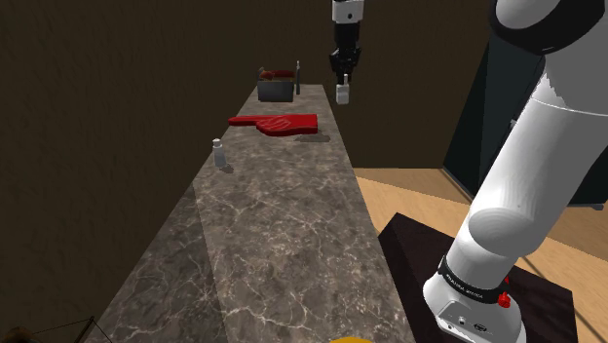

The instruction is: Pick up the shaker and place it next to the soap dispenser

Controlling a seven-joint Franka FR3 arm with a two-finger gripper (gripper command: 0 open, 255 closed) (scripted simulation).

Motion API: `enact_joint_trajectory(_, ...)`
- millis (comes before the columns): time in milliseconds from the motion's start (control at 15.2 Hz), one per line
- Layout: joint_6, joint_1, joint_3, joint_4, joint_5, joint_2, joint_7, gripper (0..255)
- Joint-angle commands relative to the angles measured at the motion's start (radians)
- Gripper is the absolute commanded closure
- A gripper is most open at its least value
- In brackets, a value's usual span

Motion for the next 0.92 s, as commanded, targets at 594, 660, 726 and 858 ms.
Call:
enact_joint_trajectory(594,-0.058,0.044,0.065,-0.156,-0.041,-0.205,0.108,255)
enact_joint_trajectory(660,-0.06,0.049,0.077,-0.189,-0.045,-0.239,0.127,255)
enact_joint_trajectory(726,-0.063,0.054,0.09,-0.222,-0.048,-0.273,0.145,255)
enact_joint_trajectory(858,-0.072,0.064,0.117,-0.282,-0.05,-0.337,0.182,255)
